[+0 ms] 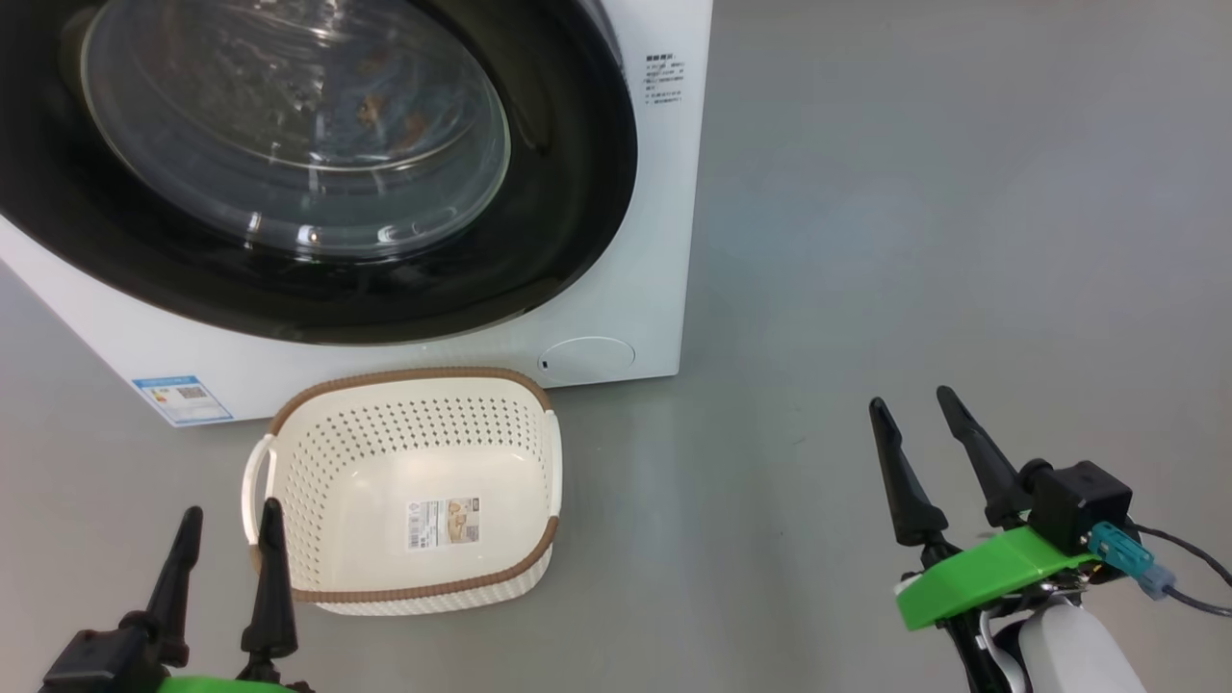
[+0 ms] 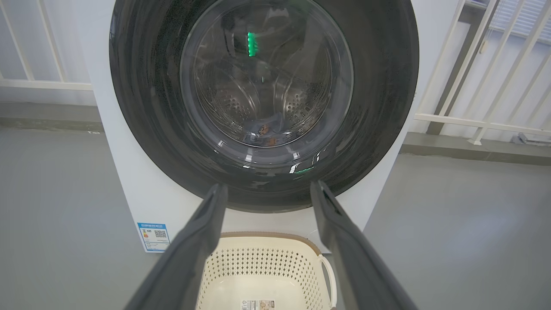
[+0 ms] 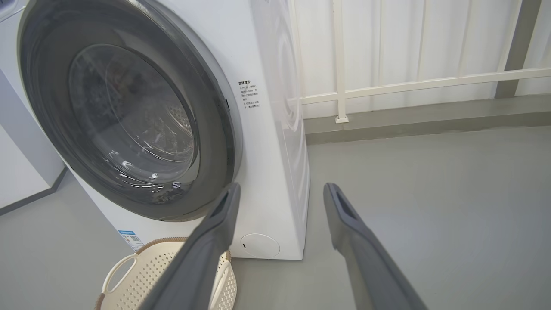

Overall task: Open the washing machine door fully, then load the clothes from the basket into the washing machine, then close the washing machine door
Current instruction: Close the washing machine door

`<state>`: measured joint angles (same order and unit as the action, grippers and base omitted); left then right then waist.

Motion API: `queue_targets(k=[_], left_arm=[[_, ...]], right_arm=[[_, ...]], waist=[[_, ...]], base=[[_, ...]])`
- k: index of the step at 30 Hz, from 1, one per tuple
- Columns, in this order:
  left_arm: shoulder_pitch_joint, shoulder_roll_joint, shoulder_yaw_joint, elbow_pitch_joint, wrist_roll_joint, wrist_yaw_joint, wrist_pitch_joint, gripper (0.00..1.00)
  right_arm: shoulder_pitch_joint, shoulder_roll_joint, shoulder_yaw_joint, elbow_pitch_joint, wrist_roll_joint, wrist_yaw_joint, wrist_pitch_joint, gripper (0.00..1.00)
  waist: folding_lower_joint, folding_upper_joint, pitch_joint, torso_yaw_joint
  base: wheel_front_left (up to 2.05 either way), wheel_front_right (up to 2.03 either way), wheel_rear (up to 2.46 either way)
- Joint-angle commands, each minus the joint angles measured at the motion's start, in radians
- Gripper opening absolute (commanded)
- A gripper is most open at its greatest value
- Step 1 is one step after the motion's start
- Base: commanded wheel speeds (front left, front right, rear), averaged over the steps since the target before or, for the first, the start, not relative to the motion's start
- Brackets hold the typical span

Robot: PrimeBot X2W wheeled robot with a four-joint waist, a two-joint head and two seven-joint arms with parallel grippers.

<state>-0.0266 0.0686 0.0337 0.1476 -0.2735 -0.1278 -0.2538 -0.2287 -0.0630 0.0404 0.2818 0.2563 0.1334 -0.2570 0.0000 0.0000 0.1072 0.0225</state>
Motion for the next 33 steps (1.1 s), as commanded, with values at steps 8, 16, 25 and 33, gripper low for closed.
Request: queue_targets(k=[8, 16, 25, 33], left_arm=[[0.023, 0.007, 0.055, -0.045, 0.036, -0.003, -0.008, 1.0], [0.041, 0.002, 0.057, -0.041, 0.048, -0.003, -0.008, 1.0], [0.057, -0.003, 0.057, -0.034, 0.055, -0.003, -0.008, 1.0], [0.059, -0.006, 0.054, -0.031, 0.057, -0.003, -0.008, 1.0]], right_arm=[[0.062, 0.012, -0.015, -0.072, -0.058, -0.003, -0.005, 1.0], [0.1, 0.013, -0.037, -0.083, -0.076, -0.003, -0.005, 1.0], [0.122, 0.013, -0.049, -0.084, -0.083, -0.003, -0.005, 1.0], [0.122, 0.013, -0.047, -0.086, -0.087, -0.003, -0.005, 1.0]], waist=[[0.0, 0.0, -0.022, -0.005], [0.0, 0.0, -0.037, -0.005], [0.0, 0.0, -0.051, -0.002], [0.0, 0.0, -0.051, -0.001]], base=[[0.0, 0.0, 0.0], [0.0, 0.0, 0.0], [0.0, 0.0, 0.0], [0.0, 0.0, 0.0]])
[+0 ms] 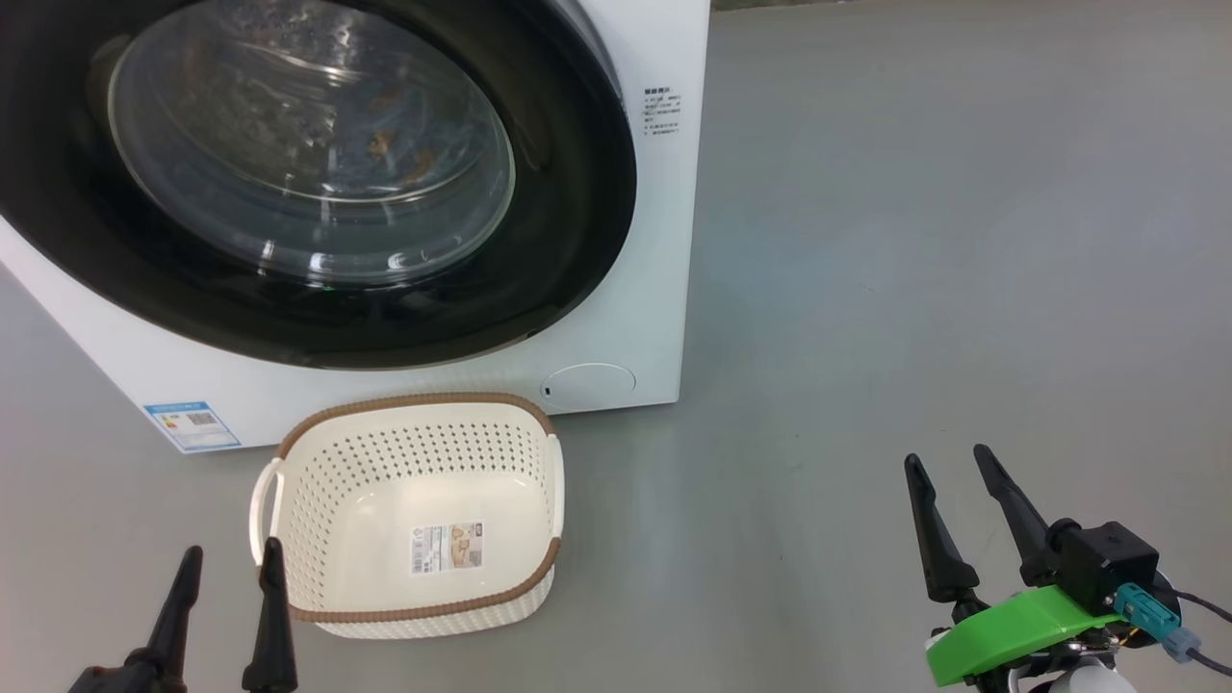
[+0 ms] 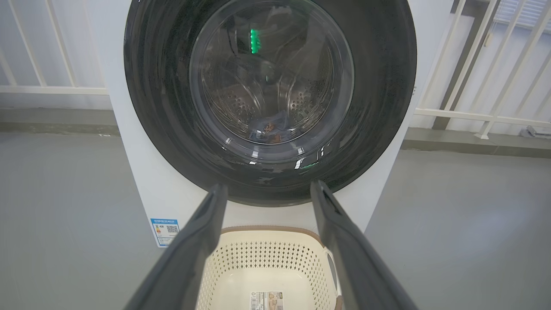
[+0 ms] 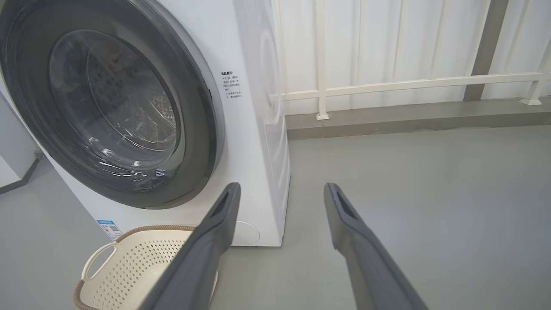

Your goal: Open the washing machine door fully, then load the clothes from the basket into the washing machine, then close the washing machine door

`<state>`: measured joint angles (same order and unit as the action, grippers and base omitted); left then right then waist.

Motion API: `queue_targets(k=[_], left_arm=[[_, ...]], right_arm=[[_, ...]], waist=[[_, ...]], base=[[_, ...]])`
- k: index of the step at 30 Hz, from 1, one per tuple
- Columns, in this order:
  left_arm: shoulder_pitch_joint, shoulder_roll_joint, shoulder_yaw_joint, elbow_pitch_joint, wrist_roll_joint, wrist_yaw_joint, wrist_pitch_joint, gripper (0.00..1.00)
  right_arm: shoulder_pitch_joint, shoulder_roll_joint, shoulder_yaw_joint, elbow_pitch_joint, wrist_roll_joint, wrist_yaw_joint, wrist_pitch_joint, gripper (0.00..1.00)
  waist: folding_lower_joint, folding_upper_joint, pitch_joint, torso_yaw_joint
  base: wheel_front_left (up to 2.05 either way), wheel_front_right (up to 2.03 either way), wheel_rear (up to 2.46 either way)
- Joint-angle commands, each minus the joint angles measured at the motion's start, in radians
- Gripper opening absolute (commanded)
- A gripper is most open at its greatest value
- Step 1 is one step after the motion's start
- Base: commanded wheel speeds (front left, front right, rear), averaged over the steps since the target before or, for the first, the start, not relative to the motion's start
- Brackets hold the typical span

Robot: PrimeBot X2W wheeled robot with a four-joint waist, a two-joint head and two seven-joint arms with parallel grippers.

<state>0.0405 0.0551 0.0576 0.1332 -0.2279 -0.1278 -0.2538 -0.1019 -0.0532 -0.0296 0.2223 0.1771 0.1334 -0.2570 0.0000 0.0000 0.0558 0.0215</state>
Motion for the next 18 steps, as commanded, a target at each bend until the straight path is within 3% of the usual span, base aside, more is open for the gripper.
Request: queue_targets(k=[1, 18], left_arm=[[-0.008, 0.007, 0.03, -0.016, 0.012, -0.003, -0.008, 1.0], [-0.01, 0.008, 0.025, -0.019, 0.005, -0.003, -0.008, 1.0]], right_arm=[[-0.004, 0.003, 0.023, -0.026, -0.008, -0.003, -0.005, 1.0], [-0.002, 0.003, 0.017, -0.028, -0.011, -0.003, -0.005, 1.0]], waist=[[0.0, 0.0, 0.0, 0.0], [0.0, 0.0, -0.001, 0.011]], base=[[0.0, 0.0, 0.0], [0.0, 0.0, 0.0]])
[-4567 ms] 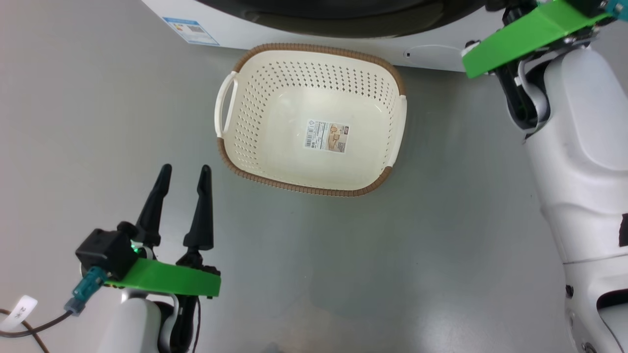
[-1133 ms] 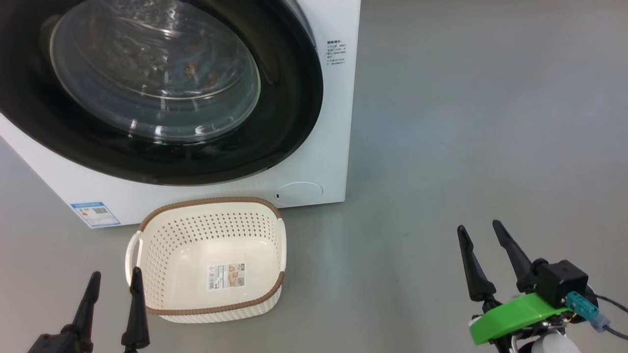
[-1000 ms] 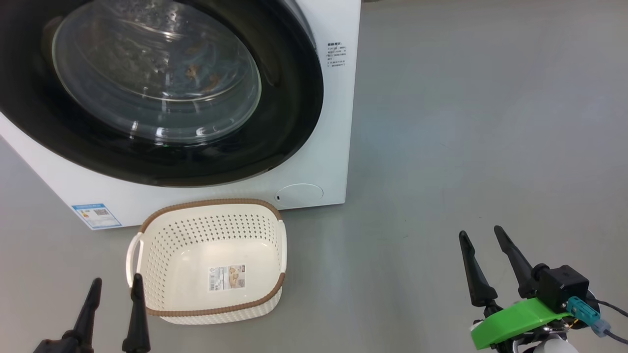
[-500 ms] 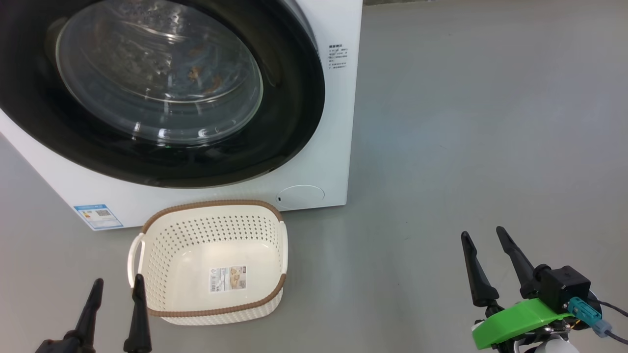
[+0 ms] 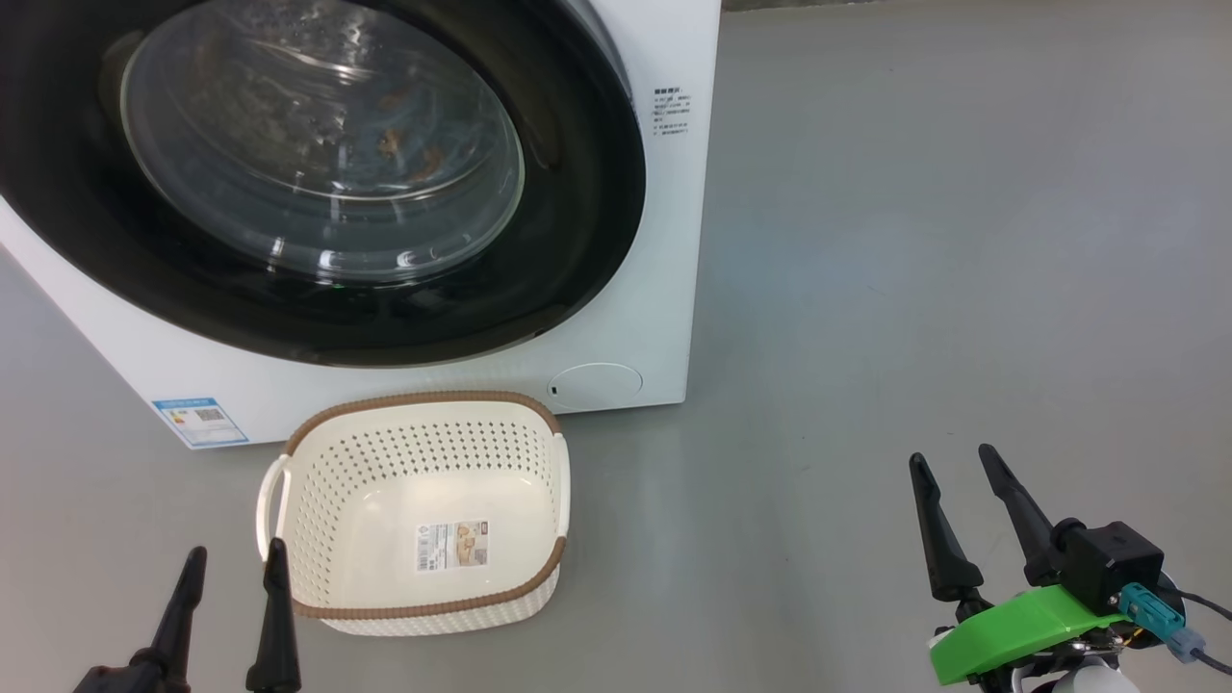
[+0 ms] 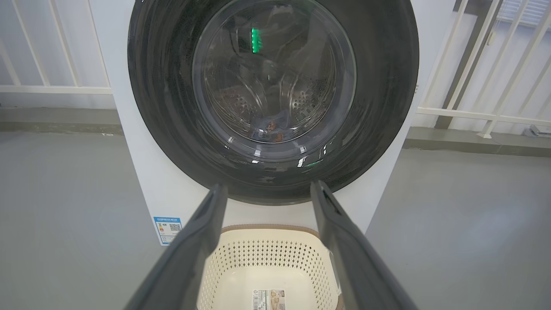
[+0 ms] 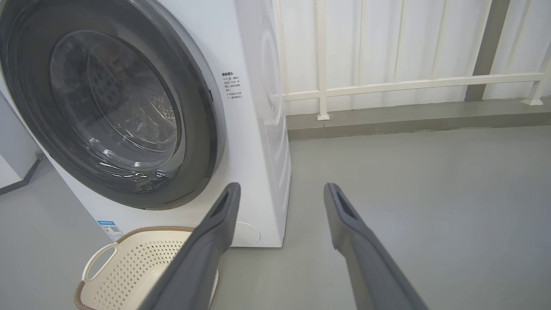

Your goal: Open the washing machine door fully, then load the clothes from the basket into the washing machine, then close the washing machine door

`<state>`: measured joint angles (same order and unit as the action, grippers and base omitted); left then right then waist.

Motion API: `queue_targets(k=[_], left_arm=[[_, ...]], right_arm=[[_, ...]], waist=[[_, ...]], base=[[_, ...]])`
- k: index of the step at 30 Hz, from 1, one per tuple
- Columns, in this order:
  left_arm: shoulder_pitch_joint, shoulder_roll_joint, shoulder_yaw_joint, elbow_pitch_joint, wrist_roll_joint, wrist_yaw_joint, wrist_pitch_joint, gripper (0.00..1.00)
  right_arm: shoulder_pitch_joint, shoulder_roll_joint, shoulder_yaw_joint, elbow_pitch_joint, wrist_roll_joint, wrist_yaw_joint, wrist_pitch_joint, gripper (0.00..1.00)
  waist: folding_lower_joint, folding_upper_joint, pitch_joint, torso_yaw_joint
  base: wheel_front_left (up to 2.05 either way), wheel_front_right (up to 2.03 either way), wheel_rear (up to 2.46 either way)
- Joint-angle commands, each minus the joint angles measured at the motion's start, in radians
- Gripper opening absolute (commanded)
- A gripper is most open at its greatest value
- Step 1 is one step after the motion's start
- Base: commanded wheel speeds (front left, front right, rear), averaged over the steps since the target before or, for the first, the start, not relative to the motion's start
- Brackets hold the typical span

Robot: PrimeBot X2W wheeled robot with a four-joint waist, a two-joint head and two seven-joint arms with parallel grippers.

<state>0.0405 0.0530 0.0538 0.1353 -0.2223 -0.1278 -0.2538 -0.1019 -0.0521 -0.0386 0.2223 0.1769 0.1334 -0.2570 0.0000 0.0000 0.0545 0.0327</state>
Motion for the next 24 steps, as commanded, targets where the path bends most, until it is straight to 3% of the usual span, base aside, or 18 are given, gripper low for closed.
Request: queue_targets(k=[1, 24], left_arm=[[-0.011, 0.011, 0.029, -0.021, -0.001, -0.003, -0.008, 1.0], [-0.01, 0.007, 0.029, -0.024, 0.0, -0.003, -0.008, 1.0]], right_arm=[[-0.002, 0.002, 0.026, -0.028, -0.01, -0.003, -0.005, 1.0], [0.002, 0.002, 0.021, -0.026, -0.01, -0.003, -0.005, 1.0]], waist=[[0.0, 0.0, 0.001, 0.0], [0.0, 0.0, 0.0, 0.002]], base=[[0.0, 0.0, 0.0], [0.0, 0.0, 0.0]])
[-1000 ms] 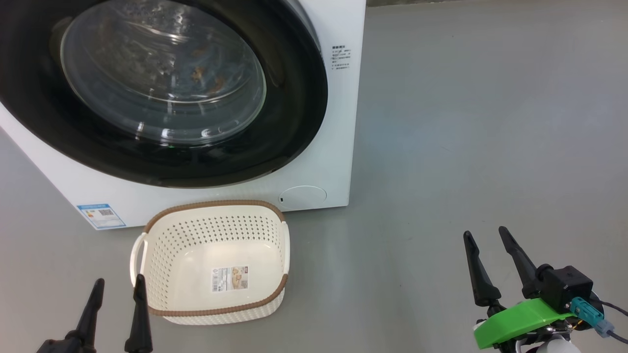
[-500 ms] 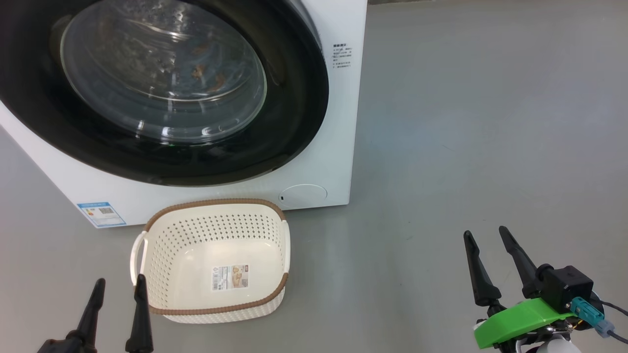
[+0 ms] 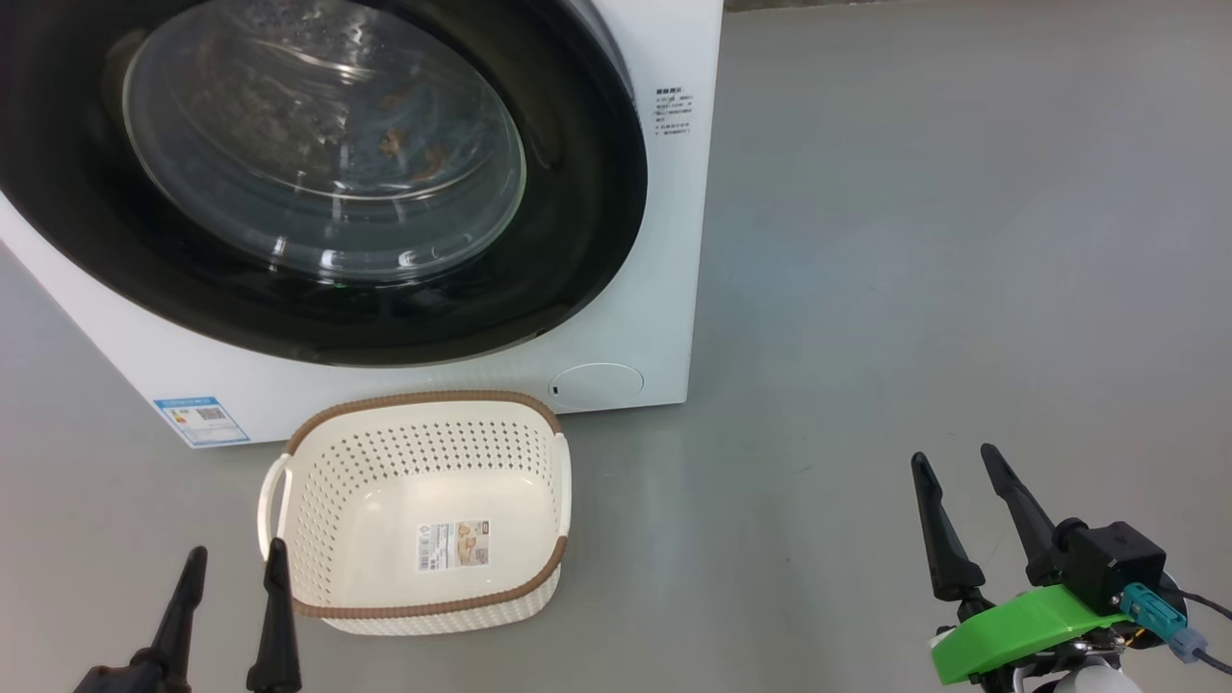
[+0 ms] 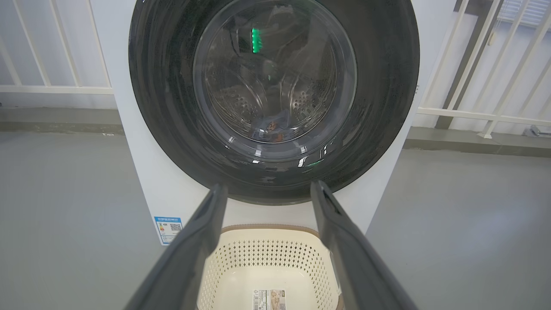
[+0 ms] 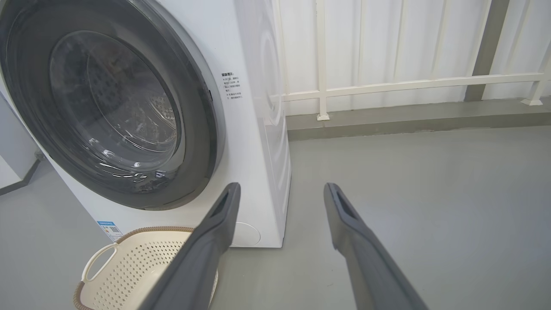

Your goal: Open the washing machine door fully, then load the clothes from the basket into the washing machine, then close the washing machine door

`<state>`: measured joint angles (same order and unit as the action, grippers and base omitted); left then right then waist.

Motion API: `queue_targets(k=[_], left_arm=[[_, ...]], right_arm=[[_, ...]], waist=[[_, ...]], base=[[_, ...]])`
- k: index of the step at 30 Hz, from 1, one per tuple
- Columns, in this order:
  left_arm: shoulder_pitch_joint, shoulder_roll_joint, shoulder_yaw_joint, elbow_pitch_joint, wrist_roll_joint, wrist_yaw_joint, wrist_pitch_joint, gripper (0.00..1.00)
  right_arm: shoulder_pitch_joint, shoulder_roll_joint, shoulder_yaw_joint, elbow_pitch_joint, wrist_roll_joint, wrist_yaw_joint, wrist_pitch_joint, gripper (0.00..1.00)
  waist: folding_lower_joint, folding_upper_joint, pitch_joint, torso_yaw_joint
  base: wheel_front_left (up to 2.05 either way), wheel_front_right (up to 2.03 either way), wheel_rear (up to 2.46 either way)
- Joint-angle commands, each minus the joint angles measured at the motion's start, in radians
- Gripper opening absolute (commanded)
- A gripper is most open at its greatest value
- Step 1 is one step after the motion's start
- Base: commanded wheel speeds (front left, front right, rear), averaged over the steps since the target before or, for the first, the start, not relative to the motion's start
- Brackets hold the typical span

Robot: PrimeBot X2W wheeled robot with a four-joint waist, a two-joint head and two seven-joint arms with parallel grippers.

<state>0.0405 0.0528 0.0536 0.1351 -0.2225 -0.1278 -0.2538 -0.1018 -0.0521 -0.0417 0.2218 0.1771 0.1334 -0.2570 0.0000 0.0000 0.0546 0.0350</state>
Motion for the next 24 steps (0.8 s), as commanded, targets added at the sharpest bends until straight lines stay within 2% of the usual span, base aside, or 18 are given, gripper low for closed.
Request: queue_targets(k=[1, 9, 10, 16, 20, 24], left_arm=[[-0.011, 0.007, 0.028, -0.024, 0.0, -0.003, -0.008, 1.0], [-0.01, 0.009, 0.013, -0.024, -0.014, -0.003, -0.008, 1.0], [0.0, -0.001, -0.019, 0.002, -0.013, 0.0, 0.0, 0.0], [0.0, -0.016, -0.025, 0.033, -0.047, 0.0, 0.012, 0.0], [-0.004, -0.013, -0.023, 0.035, -0.093, 0.0, 0.023, 0.0], [-0.009, -0.012, -0.022, 0.039, -0.139, 0.0, 0.033, 0.0]], right_arm=[[0.002, 0.002, 0.024, -0.026, -0.01, -0.003, -0.005, 1.0], [0.005, 0.002, 0.023, -0.023, -0.008, -0.003, -0.005, 1.0], [0.004, 0.0, -0.001, 0.004, 0.0, 0.0, 0.0, 0.0], [0.013, 0.002, -0.004, 0.042, 0.035, 0.0, 0.012, 0.0], [0.014, 0.002, -0.006, 0.04, 0.082, 0.0, 0.024, 0.0], [0.014, 0.002, -0.007, 0.04, 0.127, 0.0, 0.035, 0.0]], waist=[[0.0, 0.0, 0.0, 0.001], [0.0, 0.0, -0.009, 0.002], [0.0, 0.0, -0.009, 0.002], [0.0003, 0.0, -0.01, 0.002], [0.0023, 0.0, -0.014, 0.0], [0.0002, 0.0, -0.013, -0.001]], base=[[0.0, 0.0, 0.0], [0.0, 0.0, 0.0], [0.0, 0.0, 0.0], [0.0, 0.0, 0.0], [0.0, 0.0, 0.0], [0.0, 0.0, 0.0]])
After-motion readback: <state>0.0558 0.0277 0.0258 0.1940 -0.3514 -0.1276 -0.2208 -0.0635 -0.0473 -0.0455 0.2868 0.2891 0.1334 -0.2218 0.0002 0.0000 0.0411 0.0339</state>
